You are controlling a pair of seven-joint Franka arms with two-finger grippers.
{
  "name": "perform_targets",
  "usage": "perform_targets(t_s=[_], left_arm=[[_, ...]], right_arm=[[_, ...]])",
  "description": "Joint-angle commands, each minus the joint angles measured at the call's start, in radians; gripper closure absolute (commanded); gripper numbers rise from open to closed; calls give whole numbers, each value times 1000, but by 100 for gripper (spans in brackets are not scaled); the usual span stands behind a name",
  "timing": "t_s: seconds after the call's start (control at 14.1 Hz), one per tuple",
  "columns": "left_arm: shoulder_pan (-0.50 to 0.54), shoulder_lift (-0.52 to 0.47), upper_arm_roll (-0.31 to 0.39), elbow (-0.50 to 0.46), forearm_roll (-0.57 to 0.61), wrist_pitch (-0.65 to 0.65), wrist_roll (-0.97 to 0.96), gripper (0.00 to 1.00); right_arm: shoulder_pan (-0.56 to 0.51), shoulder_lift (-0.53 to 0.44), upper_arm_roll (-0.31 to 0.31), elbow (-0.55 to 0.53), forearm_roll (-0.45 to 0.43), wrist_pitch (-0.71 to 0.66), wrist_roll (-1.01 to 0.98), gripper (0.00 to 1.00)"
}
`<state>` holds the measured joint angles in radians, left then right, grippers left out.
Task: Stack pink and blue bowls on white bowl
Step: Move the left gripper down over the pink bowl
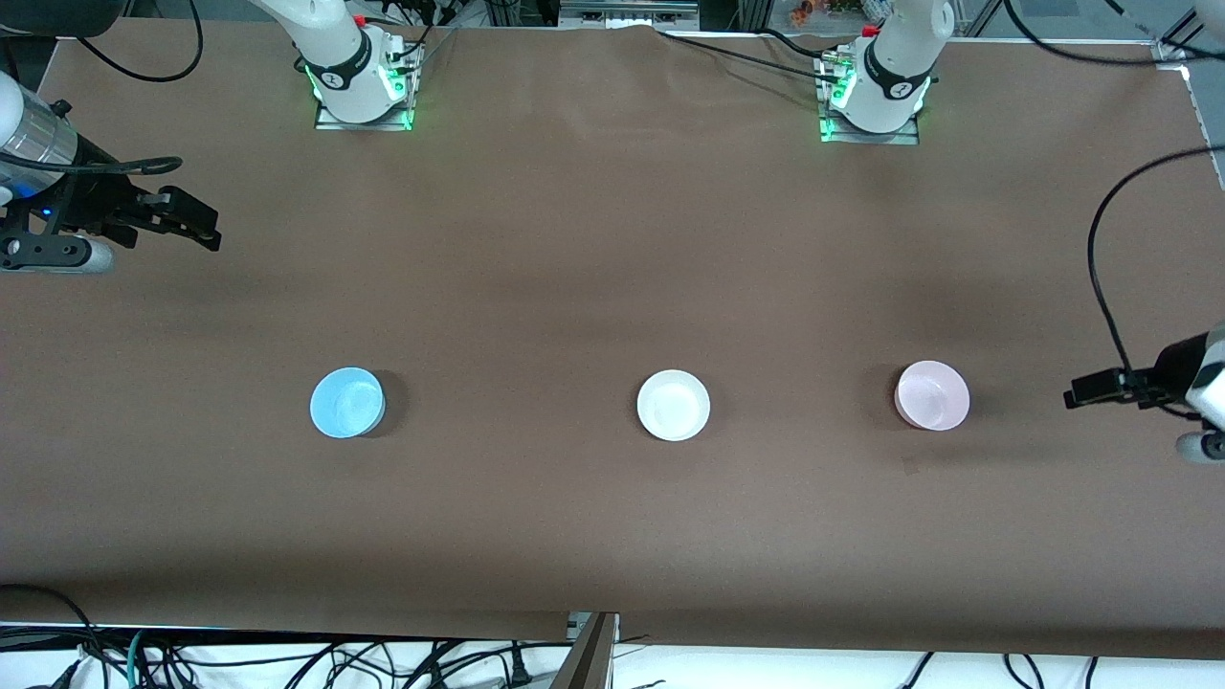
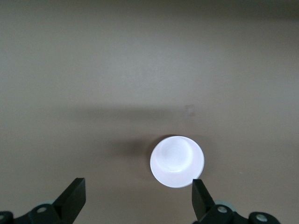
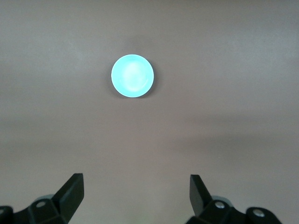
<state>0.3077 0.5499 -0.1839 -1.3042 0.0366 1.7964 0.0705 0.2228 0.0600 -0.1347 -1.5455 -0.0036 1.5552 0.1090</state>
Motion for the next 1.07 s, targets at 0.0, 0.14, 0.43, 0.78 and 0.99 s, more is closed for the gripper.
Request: perform_targets(t_s=[0.0,0.14,0.43,0.78,0.99], left_arm=[[37,39,-11,-73,13,85,12,0],[51,28,-11,-191,13,193,21,0],[51,-19,-11,-419,13,413,20,0],[45,-44,-12,-533,14,520,18,0],[40,-44,-19,-553,83,535,3,0]], right_arm=[[-5,1,4,8,10,2,-9,0],[-3,3,4,8,10,3,-9,0],[7,15,6,8,7,17,-6,0],[20,15,7,8,8,34,0,0],[21,15,7,8,7,34,1,0]])
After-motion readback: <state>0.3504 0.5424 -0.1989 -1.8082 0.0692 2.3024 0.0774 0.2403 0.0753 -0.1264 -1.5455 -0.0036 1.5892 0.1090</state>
